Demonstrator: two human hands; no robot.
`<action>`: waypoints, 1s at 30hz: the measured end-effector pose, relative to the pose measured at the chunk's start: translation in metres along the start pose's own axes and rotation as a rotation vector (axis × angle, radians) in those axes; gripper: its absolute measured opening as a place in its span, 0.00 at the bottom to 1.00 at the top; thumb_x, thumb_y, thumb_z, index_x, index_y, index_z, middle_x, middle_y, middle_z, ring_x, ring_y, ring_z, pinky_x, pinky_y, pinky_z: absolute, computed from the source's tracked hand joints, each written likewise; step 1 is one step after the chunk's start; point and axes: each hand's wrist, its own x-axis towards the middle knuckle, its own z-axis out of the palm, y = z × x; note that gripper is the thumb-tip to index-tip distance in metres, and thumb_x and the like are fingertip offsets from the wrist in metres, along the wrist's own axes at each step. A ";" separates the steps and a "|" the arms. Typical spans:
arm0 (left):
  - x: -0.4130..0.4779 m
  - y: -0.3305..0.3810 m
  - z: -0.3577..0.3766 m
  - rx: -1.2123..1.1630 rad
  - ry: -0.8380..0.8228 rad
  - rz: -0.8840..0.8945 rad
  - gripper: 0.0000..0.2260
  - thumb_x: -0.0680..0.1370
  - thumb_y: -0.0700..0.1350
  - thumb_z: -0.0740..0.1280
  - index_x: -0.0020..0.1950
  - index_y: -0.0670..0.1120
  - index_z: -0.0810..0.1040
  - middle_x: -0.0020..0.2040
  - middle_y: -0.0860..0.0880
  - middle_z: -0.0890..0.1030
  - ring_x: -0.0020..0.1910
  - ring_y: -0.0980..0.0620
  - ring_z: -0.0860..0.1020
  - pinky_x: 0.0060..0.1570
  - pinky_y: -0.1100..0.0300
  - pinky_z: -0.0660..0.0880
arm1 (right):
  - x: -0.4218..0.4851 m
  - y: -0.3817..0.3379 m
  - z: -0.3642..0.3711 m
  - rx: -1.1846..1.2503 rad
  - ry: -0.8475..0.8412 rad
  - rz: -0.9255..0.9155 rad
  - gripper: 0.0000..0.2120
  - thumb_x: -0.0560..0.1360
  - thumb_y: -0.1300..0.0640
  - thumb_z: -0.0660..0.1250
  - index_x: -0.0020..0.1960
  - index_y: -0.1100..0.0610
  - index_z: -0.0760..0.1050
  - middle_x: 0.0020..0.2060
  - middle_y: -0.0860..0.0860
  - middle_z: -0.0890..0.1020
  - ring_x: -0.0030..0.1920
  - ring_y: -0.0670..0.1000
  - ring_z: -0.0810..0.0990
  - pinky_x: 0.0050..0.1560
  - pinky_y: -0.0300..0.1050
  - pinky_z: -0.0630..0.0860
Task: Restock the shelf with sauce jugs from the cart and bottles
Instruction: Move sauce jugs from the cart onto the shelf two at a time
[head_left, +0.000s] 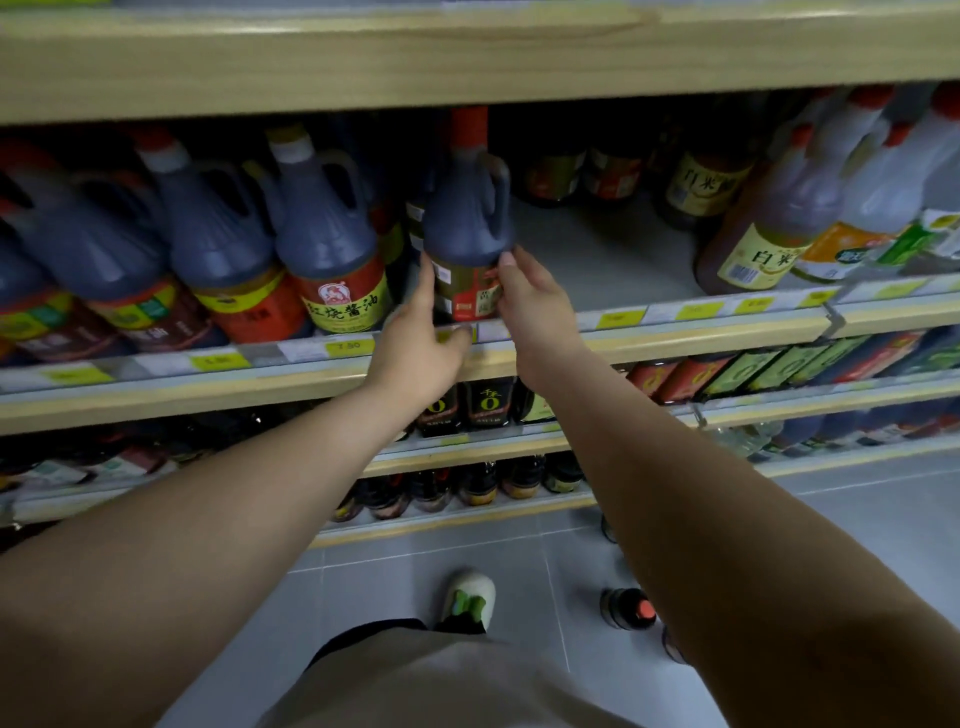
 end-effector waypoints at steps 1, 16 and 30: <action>-0.004 -0.003 -0.005 -0.009 0.013 -0.007 0.40 0.71 0.53 0.65 0.78 0.58 0.45 0.69 0.49 0.73 0.63 0.48 0.75 0.61 0.52 0.74 | -0.003 0.000 0.007 -0.009 -0.031 -0.004 0.17 0.82 0.54 0.58 0.70 0.54 0.71 0.58 0.50 0.80 0.57 0.48 0.80 0.59 0.42 0.75; -0.072 0.013 -0.039 0.041 0.174 0.074 0.17 0.77 0.47 0.67 0.66 0.47 0.75 0.63 0.51 0.78 0.63 0.54 0.73 0.56 0.67 0.64 | -0.076 0.002 -0.010 -0.490 -0.257 -0.111 0.18 0.77 0.57 0.67 0.66 0.57 0.74 0.58 0.53 0.81 0.55 0.50 0.79 0.56 0.42 0.74; -0.252 0.017 -0.091 -0.229 0.402 -0.149 0.07 0.76 0.44 0.69 0.53 0.52 0.78 0.41 0.59 0.81 0.43 0.58 0.79 0.50 0.57 0.76 | -0.233 -0.009 -0.011 -0.667 -0.487 -0.345 0.14 0.76 0.55 0.67 0.62 0.54 0.76 0.49 0.47 0.79 0.49 0.47 0.78 0.56 0.43 0.76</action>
